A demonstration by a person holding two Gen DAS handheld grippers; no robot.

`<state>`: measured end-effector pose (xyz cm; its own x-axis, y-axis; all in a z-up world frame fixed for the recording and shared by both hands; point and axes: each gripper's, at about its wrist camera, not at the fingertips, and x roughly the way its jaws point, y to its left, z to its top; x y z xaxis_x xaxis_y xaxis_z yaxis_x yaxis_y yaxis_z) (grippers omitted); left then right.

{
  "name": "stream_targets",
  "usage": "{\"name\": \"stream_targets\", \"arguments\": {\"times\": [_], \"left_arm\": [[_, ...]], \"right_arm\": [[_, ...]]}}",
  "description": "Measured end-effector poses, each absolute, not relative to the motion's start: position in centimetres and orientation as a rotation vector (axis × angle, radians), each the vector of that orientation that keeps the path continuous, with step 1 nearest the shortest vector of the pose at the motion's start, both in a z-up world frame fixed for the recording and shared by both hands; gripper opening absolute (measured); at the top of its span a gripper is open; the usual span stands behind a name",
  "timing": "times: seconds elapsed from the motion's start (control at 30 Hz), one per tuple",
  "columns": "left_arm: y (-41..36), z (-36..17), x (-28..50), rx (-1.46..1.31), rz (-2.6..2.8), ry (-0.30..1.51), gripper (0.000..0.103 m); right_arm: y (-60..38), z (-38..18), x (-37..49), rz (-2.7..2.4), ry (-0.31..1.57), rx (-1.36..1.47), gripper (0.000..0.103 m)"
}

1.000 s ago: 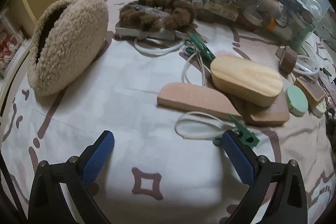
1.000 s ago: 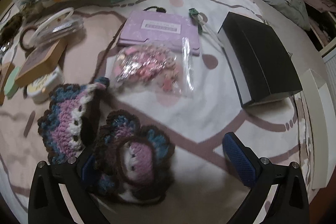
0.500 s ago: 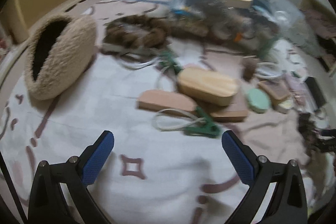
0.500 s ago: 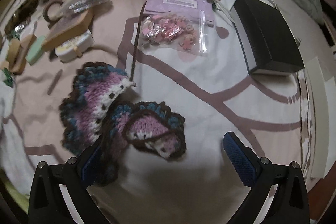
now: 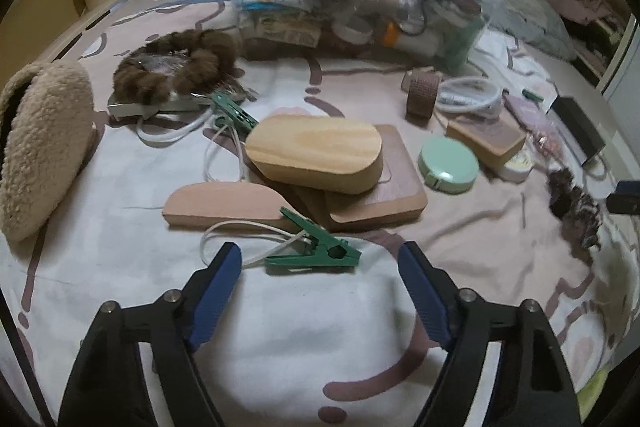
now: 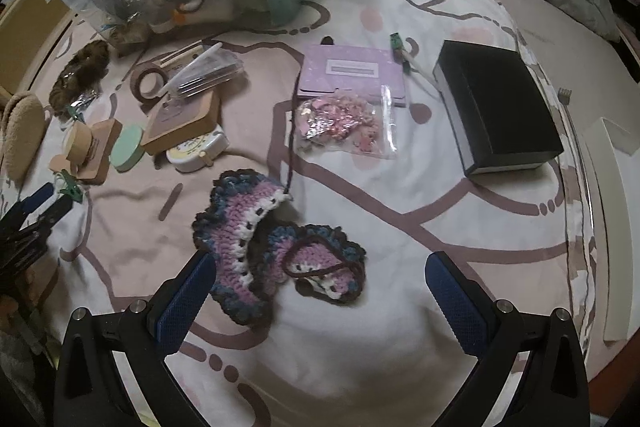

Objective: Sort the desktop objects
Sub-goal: 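Lower the open right gripper over the crocheted purple-blue doily, then close the right gripper on the crocheted doily and lift it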

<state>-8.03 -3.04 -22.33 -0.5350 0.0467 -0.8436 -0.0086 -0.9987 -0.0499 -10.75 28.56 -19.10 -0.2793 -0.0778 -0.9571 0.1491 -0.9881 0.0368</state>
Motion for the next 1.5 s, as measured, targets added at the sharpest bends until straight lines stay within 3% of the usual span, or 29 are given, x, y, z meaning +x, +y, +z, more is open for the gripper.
{"name": "stream_targets", "arguments": {"times": [0.27, 0.43, 0.6, 0.93, 0.97, 1.0, 1.03, 1.1, 1.2, 1.3, 1.5], "left_arm": [[-2.5, -23.6, -8.0, -1.536, 2.769, 0.100, 0.070], [-2.2, -23.8, -7.6, -1.526, 2.797, 0.162, 0.066], [-2.3, -23.5, -7.5, -1.511, 2.796, 0.154, 0.054], [-2.2, -22.4, -6.6, -1.507, 2.740, 0.038, 0.053], [-2.1, -22.3, -6.5, -1.505, 2.732, 0.026, 0.053], [-2.0, -22.1, -6.3, -1.503, 2.720, 0.009, 0.053], [-2.0, -21.9, -6.2, -1.504, 2.708, -0.006, 0.053], [-1.8, -21.5, -5.8, -1.515, 2.682, -0.024, 0.053], [-1.5, -21.2, -5.3, -1.547, 2.637, -0.025, 0.053], [-1.4, -21.3, -4.6, -1.589, 2.581, -0.018, 0.053], [-1.6, -21.9, -4.1, -1.630, 2.530, -0.037, 0.053]], "right_arm": [[27.6, -19.4, -11.0, -2.466, 0.049, 1.589, 0.103], [27.0, -21.0, -10.9, -2.452, 0.103, 1.601, 0.103], [25.8, -22.8, -11.0, -2.409, 0.120, 1.643, 0.103], [25.5, -24.4, -12.1, -2.401, 0.187, 1.710, 0.103], [25.6, -24.4, -12.1, -2.398, 0.187, 1.711, 0.097], [25.6, -24.3, -12.1, -2.384, 0.181, 1.704, 0.083], [25.6, -24.3, -12.2, -2.379, 0.183, 1.700, 0.079], [25.6, -23.9, -12.2, -2.376, 0.186, 1.683, 0.055], [25.7, -23.7, -12.3, -2.363, 0.174, 1.678, 0.035], [25.5, -23.4, -12.0, -2.335, 0.170, 1.661, 0.024], [24.1, -22.1, -10.7, -2.228, 0.093, 1.629, 0.017]]}}
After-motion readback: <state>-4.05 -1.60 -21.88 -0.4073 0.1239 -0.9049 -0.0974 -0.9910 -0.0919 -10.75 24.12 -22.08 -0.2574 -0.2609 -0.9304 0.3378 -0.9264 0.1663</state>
